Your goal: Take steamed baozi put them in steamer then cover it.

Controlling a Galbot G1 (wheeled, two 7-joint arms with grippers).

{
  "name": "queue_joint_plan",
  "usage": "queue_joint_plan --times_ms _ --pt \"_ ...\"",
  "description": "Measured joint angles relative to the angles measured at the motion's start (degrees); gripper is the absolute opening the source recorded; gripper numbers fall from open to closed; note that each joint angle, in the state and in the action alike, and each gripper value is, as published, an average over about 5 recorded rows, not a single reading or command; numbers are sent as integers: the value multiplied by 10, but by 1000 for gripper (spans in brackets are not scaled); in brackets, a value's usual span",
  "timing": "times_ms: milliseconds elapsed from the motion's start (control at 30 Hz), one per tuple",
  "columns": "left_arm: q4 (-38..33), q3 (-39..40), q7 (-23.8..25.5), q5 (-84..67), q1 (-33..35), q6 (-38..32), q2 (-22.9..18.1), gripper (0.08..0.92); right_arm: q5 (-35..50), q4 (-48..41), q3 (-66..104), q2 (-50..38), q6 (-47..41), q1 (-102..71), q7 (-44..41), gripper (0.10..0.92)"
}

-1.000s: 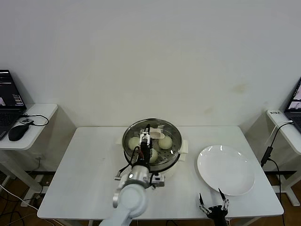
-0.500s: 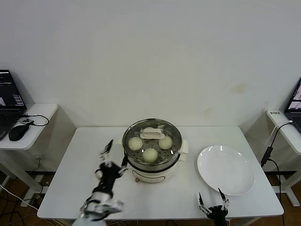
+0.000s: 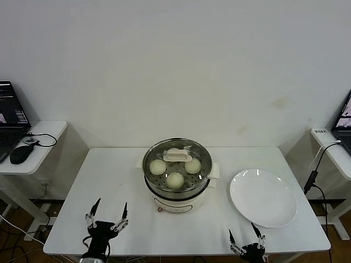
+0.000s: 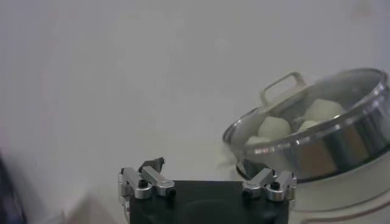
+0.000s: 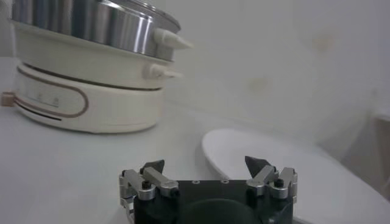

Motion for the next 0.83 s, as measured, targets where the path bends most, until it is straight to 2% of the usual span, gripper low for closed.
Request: queue_joint_plan --times_ms 433,833 --pt "38 -20 10 -110 51 -75 -8 823 26 46 -16 -14 -31 -33 -9 823" --pt "48 -29 15 -135 57 -103 -9 823 20 60 -15 -16 -38 -47 -14 822"
